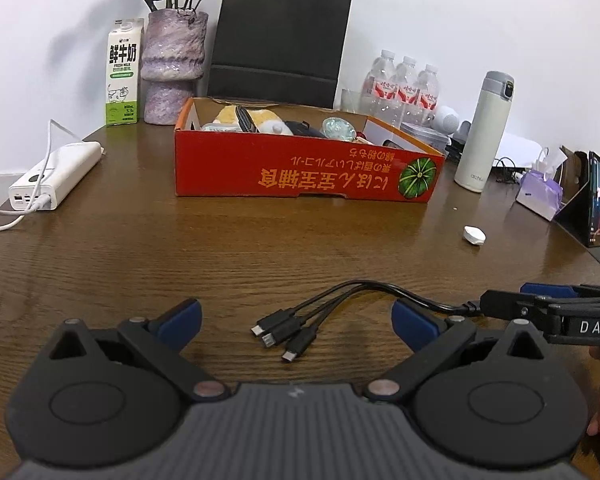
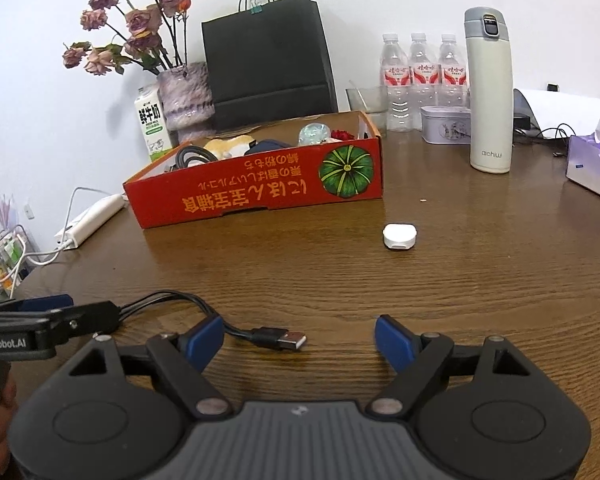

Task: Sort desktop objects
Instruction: 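Withdraw both open tools from the carton back over the desk, then grasp the small white piece on the desk with the right gripper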

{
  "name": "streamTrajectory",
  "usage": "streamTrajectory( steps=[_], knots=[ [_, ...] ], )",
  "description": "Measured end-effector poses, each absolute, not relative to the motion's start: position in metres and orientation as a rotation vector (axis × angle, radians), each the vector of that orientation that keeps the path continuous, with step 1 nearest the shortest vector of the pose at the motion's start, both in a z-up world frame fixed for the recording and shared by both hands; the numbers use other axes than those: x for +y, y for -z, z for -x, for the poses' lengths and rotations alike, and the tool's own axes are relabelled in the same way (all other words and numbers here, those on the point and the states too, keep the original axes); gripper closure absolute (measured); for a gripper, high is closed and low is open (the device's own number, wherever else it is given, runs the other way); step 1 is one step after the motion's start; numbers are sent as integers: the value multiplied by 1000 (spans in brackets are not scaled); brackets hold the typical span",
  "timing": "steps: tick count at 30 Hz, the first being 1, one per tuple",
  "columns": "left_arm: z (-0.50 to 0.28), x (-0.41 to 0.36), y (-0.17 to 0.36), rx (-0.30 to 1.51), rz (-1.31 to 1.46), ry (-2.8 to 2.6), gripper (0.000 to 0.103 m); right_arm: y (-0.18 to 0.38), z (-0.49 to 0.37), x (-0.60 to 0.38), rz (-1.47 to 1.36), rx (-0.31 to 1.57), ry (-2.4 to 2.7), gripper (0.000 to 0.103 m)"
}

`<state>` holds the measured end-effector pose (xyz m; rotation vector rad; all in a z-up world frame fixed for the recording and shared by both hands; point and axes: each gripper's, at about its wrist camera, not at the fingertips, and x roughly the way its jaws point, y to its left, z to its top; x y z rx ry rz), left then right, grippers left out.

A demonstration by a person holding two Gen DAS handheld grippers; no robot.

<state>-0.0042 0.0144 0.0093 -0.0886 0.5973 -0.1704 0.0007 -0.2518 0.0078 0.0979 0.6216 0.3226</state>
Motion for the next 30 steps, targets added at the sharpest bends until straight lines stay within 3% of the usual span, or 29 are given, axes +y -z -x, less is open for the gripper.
streamTrajectory(
  steps=[9,12,14,16,17,19,20,21,22,26,30],
  knots=[
    [6,11,-14,547,53,225,0,-13,0,-251,-55,588,-303,22],
    [-8,2,-13,607,-6,288,2,-19,-14,-256,11,578,-232,22],
    [-19,-5,-10,650,-36,344,9,-19,-30,-262,45,599,-188,23],
    [-29,-11,-5,683,-56,361,28,-16,-50,-266,51,626,-175,26],
    [-32,-13,-4,672,-73,337,31,-14,-61,-266,55,637,-174,30],
    [-40,-15,-3,672,-84,295,50,-11,-81,-267,68,648,-174,32],
    [-44,-16,-4,675,-81,279,54,-9,-91,-265,77,650,-171,33],
    [-48,-16,-5,679,-78,282,65,-6,-99,-265,82,657,-165,35],
    [-49,-17,-6,679,-75,286,84,-4,-108,-265,81,671,-158,46],
    [-43,-14,-7,644,-43,264,96,-5,-122,-266,49,673,-169,77],
    [-19,-11,-24,548,-10,236,98,-6,-113,-259,56,677,-201,77]
  ],
)
